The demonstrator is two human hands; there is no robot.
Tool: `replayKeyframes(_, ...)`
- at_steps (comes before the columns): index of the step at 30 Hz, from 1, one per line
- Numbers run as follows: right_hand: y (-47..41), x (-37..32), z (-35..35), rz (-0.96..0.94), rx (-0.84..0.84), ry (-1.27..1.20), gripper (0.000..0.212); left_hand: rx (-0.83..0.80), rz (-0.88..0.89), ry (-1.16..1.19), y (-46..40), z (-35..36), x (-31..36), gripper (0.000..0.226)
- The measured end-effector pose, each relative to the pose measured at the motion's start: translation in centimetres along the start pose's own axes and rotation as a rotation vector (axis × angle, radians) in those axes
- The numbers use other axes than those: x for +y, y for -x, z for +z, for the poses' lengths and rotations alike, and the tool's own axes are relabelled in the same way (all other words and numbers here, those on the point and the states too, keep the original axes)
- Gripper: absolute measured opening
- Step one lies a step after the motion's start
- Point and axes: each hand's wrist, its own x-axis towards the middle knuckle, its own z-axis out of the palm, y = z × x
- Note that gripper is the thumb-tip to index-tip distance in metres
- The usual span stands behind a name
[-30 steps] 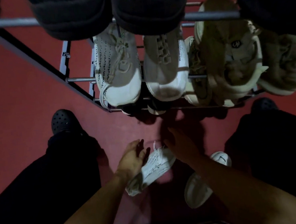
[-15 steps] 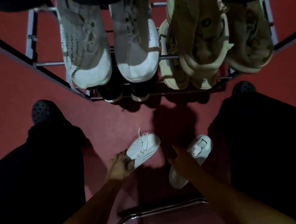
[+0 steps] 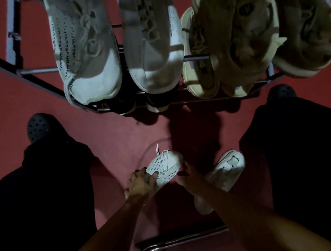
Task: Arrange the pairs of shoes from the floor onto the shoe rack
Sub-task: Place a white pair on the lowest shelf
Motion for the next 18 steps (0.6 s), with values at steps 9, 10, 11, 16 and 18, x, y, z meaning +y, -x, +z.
replayKeyframes(9, -2.1, -0.7, -0.5, 0.187, -0.017, -0.307, 0.089, 0.04, -0.045, 0.363, -0.3, 1.4, -0.6, 0.024)
replayKeyframes(10, -2.0, -0.6, -0.6, 0.148, -0.016, -0.297, 0.084, 0.028, -0.004, 0.369, 0.1, 1.4, -0.4, 0.016)
replayKeyframes(11, -2.0, -0.5, -0.8, 0.113, 0.016, -0.24, 0.078, 0.02, 0.046, 0.378, 0.4, 1.4, -0.3, 0.011)
replayKeyframes(16, -1.3, -0.6, -2.3, -0.009, 0.235, 0.002, 0.054, -0.051, 0.229, 0.374, 1.2, 0.1, 0.8, 0.009)
replayKeyframes(18, -0.1, -1.3, -3.5, -0.102, 0.2, -0.004, 0.033, -0.063, 0.325, 0.341, 1.8, -1.0, 1.8, 0.013)
